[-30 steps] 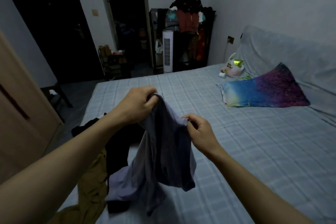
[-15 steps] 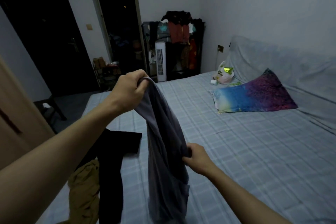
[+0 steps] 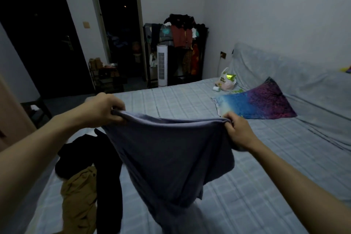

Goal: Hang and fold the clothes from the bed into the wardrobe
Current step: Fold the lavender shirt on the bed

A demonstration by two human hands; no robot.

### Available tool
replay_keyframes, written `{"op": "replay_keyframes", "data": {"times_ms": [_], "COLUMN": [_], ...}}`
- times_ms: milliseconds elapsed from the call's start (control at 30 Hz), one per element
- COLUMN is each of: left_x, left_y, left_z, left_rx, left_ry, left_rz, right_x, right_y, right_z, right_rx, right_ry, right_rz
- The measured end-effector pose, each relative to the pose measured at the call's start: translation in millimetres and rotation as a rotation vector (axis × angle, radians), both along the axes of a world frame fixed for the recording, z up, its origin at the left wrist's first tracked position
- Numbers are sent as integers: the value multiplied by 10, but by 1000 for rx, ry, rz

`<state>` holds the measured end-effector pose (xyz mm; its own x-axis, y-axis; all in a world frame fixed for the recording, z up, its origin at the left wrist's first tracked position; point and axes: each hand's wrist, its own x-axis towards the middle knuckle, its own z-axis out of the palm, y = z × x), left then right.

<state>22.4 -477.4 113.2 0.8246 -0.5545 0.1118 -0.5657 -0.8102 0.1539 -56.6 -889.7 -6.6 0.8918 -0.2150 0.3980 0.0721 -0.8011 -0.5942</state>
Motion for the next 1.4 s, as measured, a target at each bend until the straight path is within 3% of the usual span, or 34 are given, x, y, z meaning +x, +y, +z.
{"op": "replay_keyframes", "data": {"times_ms": [133,467,633,767,867,1067,1400], "left_x": [19,-1,-119,-213,-307,-396,-14], "left_y": [11,42,24,-55,-117,-40,-91], "left_z": [-26,65,5,-41,-99,-189,-375], "left_rx": [-140,-282,-300,-299,-295,-208,-211], "left_ry": [-112,-281,-248,-268,-285,-244,-208], "left_rz": [-5,25,-23,-6,-14,-17,30], "right_x": [-84,-308,-564,-637,-627,-606,-225], "right_y": [-67,-253,-420,-613,-752,-837,-885], "right_z": [311,937,992,774,523,251,249], "right_rx": [-146,-535,-457,-510,-464,-152,-134], "right_ry": [-59,-83,114,254,207,67,9], "right_rz": [39,-22,223,201,166,89,62]}}
